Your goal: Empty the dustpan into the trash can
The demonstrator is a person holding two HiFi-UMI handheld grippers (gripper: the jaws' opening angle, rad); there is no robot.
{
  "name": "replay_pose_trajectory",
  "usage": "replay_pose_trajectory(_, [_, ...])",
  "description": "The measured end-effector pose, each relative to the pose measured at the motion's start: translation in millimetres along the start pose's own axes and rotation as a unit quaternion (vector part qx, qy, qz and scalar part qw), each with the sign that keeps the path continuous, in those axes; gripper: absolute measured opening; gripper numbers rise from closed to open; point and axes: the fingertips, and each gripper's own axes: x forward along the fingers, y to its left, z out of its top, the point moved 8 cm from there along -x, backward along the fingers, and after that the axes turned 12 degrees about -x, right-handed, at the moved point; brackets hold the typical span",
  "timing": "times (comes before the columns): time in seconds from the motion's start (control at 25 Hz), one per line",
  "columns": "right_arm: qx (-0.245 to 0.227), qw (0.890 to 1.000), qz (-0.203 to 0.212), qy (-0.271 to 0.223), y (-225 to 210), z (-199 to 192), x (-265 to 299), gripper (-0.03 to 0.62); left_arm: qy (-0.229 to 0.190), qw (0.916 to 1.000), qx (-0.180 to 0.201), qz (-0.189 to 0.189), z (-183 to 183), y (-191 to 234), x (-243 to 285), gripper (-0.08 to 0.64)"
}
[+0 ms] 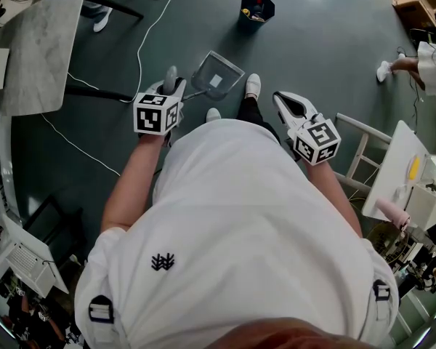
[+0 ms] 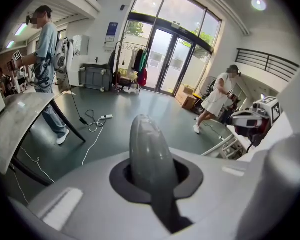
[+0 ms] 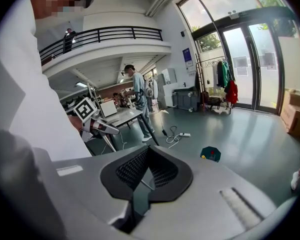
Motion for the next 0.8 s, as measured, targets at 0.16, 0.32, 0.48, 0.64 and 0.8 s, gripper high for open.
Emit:
replay_pose_trajectory(0.16, [-0.001,1.000,0.001,0.001,-0.1,-0.3,0.2,0.002,0.001,1.0000,0.000,-0.001,-0.5,-0.3,-0.9,0.078])
replay_pose_trajectory(0.32, [-0.002,1.000,0.002,0.002,0.7,-0.1,1.4,0.002,0.002,1.0000,-0.001,-0.002,-1.6,1.3,-1.2,0.078])
replay_pose_trajectory(0.48, [-0.003,1.000,0.001,0.002,0.8,-0.1,2.4,0.002,0.003,1.0000,0.001,-0.003,-1.6,2.4,-1.4,0.078])
replay_pose_trajectory(0.64, [-0.003,1.000,0.000,0.003,1.4,-1.0,1.1,0.002,0.005,1.0000,0.006,-0.002,-2.5,1.3,-1.9,0.078])
replay_pose_trajectory(0.8, [-0.005,1.000,0.001,0.005,1.5,1.2,2.3,0.002,0.007,0.9999,0.007,-0.002,-0.9,2.6,-2.3,0.080])
